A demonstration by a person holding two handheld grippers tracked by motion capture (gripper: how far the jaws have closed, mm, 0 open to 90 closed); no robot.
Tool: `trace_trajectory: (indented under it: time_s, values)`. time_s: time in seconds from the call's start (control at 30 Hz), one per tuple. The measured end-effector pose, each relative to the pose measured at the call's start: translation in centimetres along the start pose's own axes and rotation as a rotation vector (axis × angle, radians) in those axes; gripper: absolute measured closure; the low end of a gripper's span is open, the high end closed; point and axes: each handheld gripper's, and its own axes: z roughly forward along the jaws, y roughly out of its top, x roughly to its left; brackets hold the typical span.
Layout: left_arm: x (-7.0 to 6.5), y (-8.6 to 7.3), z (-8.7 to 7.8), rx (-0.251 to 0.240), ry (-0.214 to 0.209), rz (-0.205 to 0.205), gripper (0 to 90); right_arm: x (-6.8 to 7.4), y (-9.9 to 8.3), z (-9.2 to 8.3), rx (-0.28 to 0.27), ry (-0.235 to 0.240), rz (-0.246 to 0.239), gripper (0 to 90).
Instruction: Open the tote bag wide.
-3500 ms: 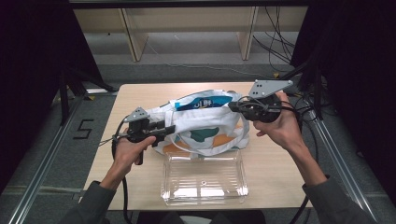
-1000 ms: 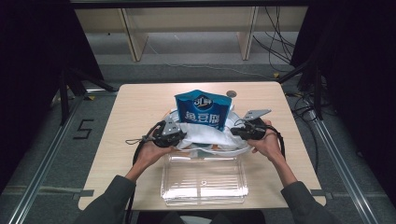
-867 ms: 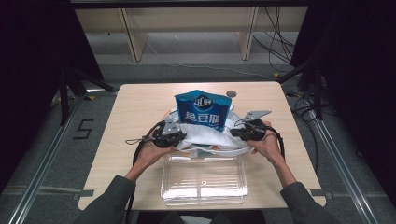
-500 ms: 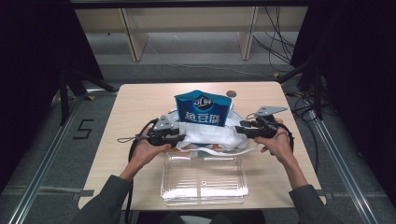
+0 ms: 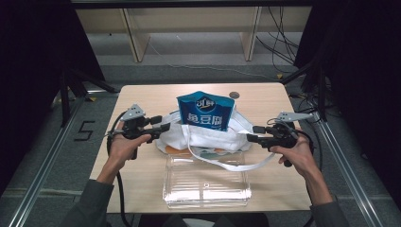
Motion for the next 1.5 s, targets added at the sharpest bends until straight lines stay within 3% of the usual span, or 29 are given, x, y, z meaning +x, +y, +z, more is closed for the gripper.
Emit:
trace_trajectory:
  time_s: [0.07,0.1,0.13,0.2,0.23,0.3,0.33,0.37,0.4,0.43,0.47,0.5,0.6,0.73,0.8,0.83,0.9,0.97,1.1,1.13,1.2,1.27,1.3,1.33,1.4,1.5]
  values:
    - [0.6,0.3,-0.3,-0.015,0.006,-0.025,47.6,0.1,0.2,0.4,0.042,-0.03,-0.016,47.4]
    - [0.8,0.4,-0.2,-0.003,0.021,-0.035,47.5,0.0,0.4,0.5,0.024,-0.029,-0.029,46.4]
    - [1.0,0.5,0.0,0.013,0.035,-0.023,46.4,0.3,0.5,0.4,0.011,-0.016,0.012,45.1]
    - [1.6,0.5,0.8,0.062,0.078,0.001,45.1,0.2,0.7,0.1,-0.014,0.039,0.037,42.5]
    - [2.0,0.4,1.4,0.085,0.083,-0.011,44.8,0.0,0.8,-0.3,-0.023,0.042,0.026,41.2]
    - [3.1,-0.1,2.9,0.13,0.06,-0.045,43.9,0.0,0.7,-1.1,-0.044,0.073,0.093,38.0]
    - [3.3,-0.3,3.5,0.147,0.055,-0.069,43.7,-0.4,0.6,-1.4,-0.069,0.096,0.094,36.7]
    - [3.5,-0.5,3.9,0.164,0.058,-0.069,44.0,-0.5,0.5,-1.8,-0.068,0.107,0.118,37.4]
    - [3.8,-0.7,4.4,0.194,0.053,-0.076,44.2,-0.5,0.4,-1.9,-0.077,0.093,0.109,37.5]
    - [4.0,-0.7,4.6,0.22,0.051,-0.071,44.5,-0.7,0.4,-2.4,-0.051,0.035,0.061,36.8]
    - [4.2,-0.8,4.8,0.235,0.037,-0.073,46.6,-0.5,0.4,-2.6,-0.021,0.02,0.085,36.3]
    - [4.2,-0.8,5.0,0.241,0.031,-0.073,50.5,-0.4,0.4,-3.0,-0.003,0.002,0.079,36.4]
    - [3.9,-0.8,5.1,0.231,0.027,-0.074,64.3,0.9,0.2,-4.0,0.048,-0.018,0.055,38.5]
    - [3.6,-0.7,5.2,0.224,0.025,-0.051,81.6,2.6,-1.5,-4.8,0.178,-0.065,0.06,45.1]
    - [3.5,-0.6,5.3,0.226,0.019,-0.041,85.3,2.8,-2.4,-4.4,0.249,-0.064,0.059,60.2]
    - [3.4,-0.6,5.3,0.226,0.023,-0.041,85.8,2.6,-2.8,-4.1,0.241,-0.051,0.04,67.4]
    - [3.5,-0.6,5.3,0.224,0.019,-0.035,86.4,2.8,-2.8,-3.8,0.267,-0.011,0.063,76.6]
    - [3.6,-0.7,5.4,0.208,0.014,-0.058,86.5,2.4,-2.2,-3.0,0.228,-0.004,-0.004,80.9]
    - [3.8,-0.7,5.4,0.2,0.006,-0.064,86.7,2.0,0.4,-0.4,0.202,-0.008,-0.069,83.0]
    - [4.0,-0.8,5.3,0.208,0.005,-0.048,86.7,1.9,1.1,0.5,0.193,-0.007,-0.079,83.2]
    - [4.0,-0.9,5.4,0.191,0.011,-0.067,86.7,1.4,2.6,2.3,0.171,-0.01,-0.111,83.5]
    - [4.1,-1.1,5.4,0.187,0.006,-0.074,86.7,1.3,4.2,3.5,0.126,-0.002,-0.084,83.7]
    - [4.3,-1.1,5.4,0.188,-0.006,-0.077,86.7,1.1,5.2,4.1,0.068,-0.003,-0.078,83.8]
    - [4.4,-1.2,5.3,0.203,-0.011,-0.07,86.7,1.0,5.7,4.2,0.05,0.008,-0.059,83.8]
    - [4.4,-1.3,5.3,0.184,-0.008,-0.081,86.6,0.7,6.8,4.3,-0.011,0.013,-0.03,83.8]
    - [4.4,-1.3,5.4,0.183,-0.005,-0.076,86.6,0.2,7.1,3.9,-0.036,-0.014,-0.033,83.9]
